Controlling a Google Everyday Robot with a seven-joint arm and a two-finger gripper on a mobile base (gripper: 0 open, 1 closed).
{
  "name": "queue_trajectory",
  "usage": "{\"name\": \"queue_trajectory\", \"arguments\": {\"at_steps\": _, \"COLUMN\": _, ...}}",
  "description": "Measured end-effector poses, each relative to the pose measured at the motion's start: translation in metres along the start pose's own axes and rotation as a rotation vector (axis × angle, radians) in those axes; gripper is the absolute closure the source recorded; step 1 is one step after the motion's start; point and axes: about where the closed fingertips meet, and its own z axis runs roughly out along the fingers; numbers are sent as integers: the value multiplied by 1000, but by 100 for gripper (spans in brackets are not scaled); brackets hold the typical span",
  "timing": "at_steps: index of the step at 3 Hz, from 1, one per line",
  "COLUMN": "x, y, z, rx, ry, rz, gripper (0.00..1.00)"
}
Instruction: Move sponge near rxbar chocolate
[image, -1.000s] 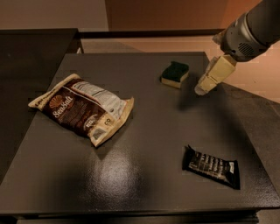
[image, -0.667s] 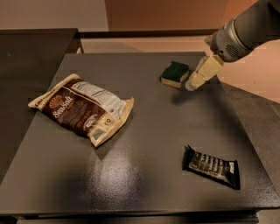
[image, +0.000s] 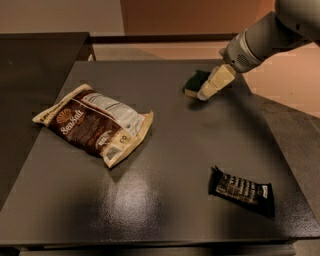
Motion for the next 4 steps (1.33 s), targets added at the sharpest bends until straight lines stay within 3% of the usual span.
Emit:
{"name": "queue_trajectory", "arguments": {"at_steps": 2, "x": -1, "y": -11, "z": 42, "rx": -40, "ry": 31, "rz": 31, "gripper": 0}}
{"name": "queue_trajectory", "arguments": {"at_steps": 4, "x": 11, "y": -13, "z": 60, "rx": -63, "ry": 68, "rz": 64, "gripper": 0}}
